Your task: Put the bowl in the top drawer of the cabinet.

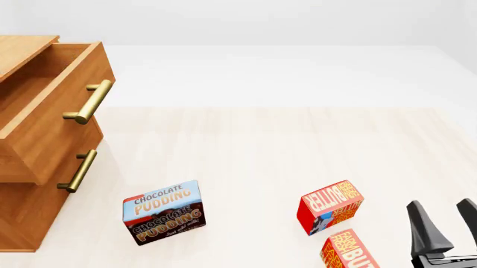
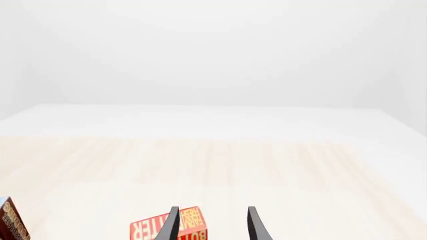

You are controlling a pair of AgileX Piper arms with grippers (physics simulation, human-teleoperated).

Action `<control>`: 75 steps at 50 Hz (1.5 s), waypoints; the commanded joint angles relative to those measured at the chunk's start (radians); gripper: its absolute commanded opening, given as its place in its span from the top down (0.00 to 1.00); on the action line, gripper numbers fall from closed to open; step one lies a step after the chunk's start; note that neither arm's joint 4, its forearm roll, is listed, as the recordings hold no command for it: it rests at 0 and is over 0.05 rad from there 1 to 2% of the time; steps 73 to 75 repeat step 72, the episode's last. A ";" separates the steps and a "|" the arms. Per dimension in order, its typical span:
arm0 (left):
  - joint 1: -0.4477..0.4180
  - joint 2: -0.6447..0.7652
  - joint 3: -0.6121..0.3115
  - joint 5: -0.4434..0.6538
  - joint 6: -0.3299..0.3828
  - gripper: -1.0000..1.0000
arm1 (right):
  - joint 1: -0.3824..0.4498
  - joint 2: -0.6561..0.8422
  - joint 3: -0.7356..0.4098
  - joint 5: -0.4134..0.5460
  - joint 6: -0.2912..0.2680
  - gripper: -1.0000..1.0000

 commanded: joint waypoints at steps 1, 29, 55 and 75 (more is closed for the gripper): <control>-0.042 -0.032 0.014 0.029 -0.016 0.00 | 0.000 0.000 0.000 0.000 0.000 0.00; -0.103 -0.139 -0.031 0.143 0.010 0.00 | 0.000 -0.001 0.000 -0.002 -0.001 0.00; -0.279 -0.228 -0.004 0.201 0.006 0.00 | 0.003 -0.001 0.000 -0.003 0.002 0.00; -0.381 -0.282 0.031 0.220 -0.017 0.00 | 0.004 -0.001 0.000 -0.005 0.005 0.00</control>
